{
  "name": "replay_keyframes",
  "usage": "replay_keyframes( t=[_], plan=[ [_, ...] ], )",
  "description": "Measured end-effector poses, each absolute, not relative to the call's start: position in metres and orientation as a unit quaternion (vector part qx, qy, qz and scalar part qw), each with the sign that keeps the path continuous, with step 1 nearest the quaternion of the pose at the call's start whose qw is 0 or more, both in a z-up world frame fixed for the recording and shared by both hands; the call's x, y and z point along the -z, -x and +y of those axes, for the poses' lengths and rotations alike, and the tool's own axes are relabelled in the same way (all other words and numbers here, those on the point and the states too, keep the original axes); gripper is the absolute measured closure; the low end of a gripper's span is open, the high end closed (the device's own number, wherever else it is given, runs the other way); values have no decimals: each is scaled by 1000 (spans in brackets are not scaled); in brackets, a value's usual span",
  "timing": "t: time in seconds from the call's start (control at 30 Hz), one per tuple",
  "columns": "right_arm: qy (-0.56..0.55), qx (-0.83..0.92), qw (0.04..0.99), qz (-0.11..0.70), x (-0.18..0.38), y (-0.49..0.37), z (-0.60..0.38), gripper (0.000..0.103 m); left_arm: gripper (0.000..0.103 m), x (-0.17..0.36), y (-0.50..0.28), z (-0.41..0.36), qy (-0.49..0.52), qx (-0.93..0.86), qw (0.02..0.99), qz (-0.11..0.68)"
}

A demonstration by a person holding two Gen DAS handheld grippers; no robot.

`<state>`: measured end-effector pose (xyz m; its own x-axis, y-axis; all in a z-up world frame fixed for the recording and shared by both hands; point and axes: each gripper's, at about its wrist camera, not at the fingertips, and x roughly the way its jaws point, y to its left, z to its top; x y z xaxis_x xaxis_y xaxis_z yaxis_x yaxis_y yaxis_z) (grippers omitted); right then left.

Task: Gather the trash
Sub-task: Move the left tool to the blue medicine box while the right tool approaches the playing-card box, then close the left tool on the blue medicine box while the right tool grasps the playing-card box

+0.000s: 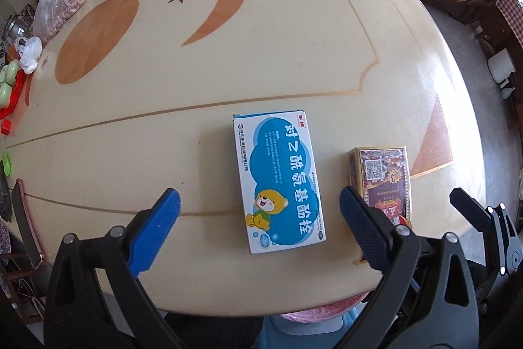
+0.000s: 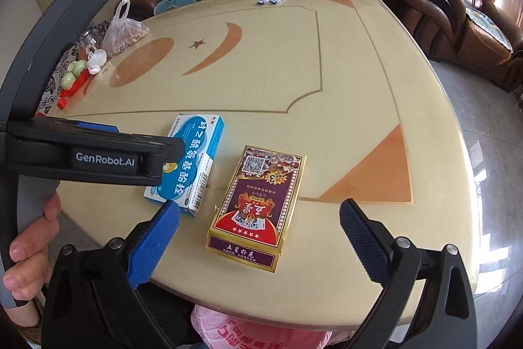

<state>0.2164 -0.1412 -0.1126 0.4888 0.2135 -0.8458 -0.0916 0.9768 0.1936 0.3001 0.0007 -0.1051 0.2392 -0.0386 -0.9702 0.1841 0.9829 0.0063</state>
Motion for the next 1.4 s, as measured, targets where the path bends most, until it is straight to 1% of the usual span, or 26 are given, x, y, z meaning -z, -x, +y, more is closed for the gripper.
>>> replay_keyframes(
  t=[0.37, 0.57, 0.73, 0.77, 0.8, 0.83, 0.87, 0.9, 0.97, 1.0, 1.03, 1.13, 1.4],
  plan=[
    [-81, -64, 847, 522, 157, -230, -137, 6, 8, 136, -314, -4, -57, 74, 768, 633],
    [-32, -38, 865, 500, 162, -224, -124, 6, 8, 153, -319, -3, -30, 90, 756, 648],
    [-5, -27, 876, 481, 166, -218, -119, 6, 8, 156, -316, -8, -46, 89, 766, 635],
    [-2, -25, 878, 478, 166, -217, -118, 8, 9, 157, -315, -9, -46, 87, 768, 633],
    [3, -21, 881, 473, 166, -216, -118, 10, 13, 157, -314, -9, -50, 84, 770, 631],
    [5, -21, 883, 468, 166, -216, -118, 15, 19, 156, -313, -10, -58, 78, 772, 628],
    [5, -21, 885, 464, 165, -215, -119, 22, 23, 155, -310, -10, -63, 74, 774, 626],
    [5, -20, 888, 460, 163, -214, -121, 26, 28, 154, -309, -9, -64, 73, 775, 624],
    [3, -19, 890, 456, 161, -214, -125, 40, 35, 154, -307, -9, -65, 72, 777, 623],
    [-1, -21, 889, 457, 160, -215, -127, 40, 41, 153, -306, -8, -63, 70, 778, 621],
    [-7, -26, 889, 458, 159, -215, -129, 40, 42, 152, -299, -6, -59, 69, 780, 619],
    [-11, -27, 891, 454, 156, -216, -134, 41, 42, 151, -293, 1, -36, 80, 781, 619],
    [31, -20, 911, 410, 125, -198, -134, 42, 42, 143, -281, 24, -15, 76, 799, 596]
  ],
)
